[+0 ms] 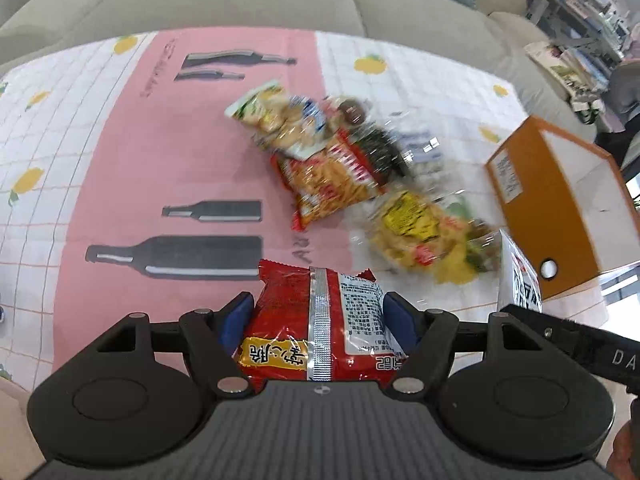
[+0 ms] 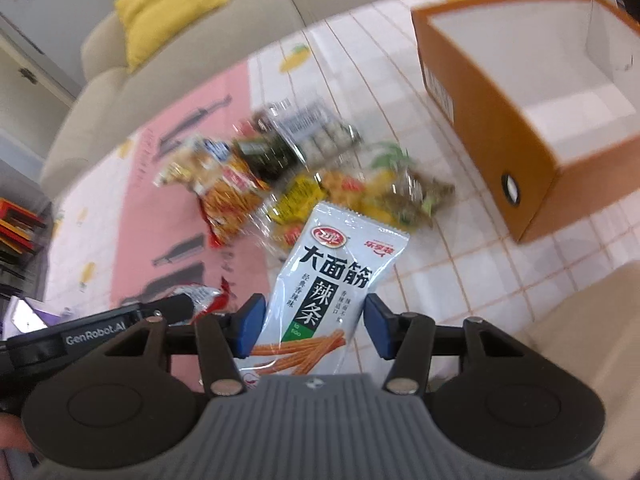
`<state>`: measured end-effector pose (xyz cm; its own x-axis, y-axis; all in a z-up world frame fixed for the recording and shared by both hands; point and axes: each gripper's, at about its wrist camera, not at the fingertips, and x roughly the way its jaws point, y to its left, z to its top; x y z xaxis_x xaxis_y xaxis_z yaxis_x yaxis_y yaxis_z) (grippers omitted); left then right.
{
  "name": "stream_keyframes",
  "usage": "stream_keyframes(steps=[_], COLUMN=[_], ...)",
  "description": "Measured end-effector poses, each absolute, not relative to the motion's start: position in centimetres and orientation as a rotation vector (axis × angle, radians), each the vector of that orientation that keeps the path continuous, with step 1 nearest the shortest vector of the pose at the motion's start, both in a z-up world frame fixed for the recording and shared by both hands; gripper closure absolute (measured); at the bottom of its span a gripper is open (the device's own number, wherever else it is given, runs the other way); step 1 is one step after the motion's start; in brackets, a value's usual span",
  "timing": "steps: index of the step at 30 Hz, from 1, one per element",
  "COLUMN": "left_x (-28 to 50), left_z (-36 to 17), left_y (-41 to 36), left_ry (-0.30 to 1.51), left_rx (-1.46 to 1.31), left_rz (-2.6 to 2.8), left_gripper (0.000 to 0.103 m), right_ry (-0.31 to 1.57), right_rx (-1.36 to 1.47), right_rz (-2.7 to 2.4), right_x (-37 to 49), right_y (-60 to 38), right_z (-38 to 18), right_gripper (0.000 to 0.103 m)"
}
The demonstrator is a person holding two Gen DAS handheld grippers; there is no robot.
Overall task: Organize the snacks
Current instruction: 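Lift the red chip bag with the left tool while the right carries the white packet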
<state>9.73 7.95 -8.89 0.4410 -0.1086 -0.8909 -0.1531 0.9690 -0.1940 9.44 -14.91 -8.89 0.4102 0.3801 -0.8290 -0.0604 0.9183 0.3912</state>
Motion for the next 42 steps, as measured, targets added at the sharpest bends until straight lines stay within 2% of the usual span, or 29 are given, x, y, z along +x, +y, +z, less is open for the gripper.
stream_keyframes(steps=[11, 19, 28, 35, 42], left_x=[12.1, 17.4, 24.1, 27.5, 28.6], left_z=[-1.4, 0.4, -2.1, -6.5, -8.2], left_y=[2.2, -4.6, -12.4, -17.1, -19.9], left_ry=[0.998, 0.996, 1.076, 1.184, 1.223], left_rx=[-0.25, -0.266, -0.216, 0.03, 0.196], left_rz=[-0.153, -0.316, -0.432, -0.539, -0.591], left_gripper=[0.021, 0.022, 0.022, 0.022, 0.022], right_ry=[0.93, 0.887, 0.99, 1.107, 1.178], right_rx=[0.22, -0.003, -0.201, -0.286, -0.308], right_rz=[0.384, 0.335, 0.336, 0.384, 0.433], right_x=[10.9, 14.3, 21.2, 24.2, 25.7], right_y=[-20.9, -27.1, -32.0, -33.2, -33.3], right_z=[-1.5, 1.3, -2.6, -6.7, -9.7], right_gripper=[0.051, 0.051, 0.051, 0.051, 0.051])
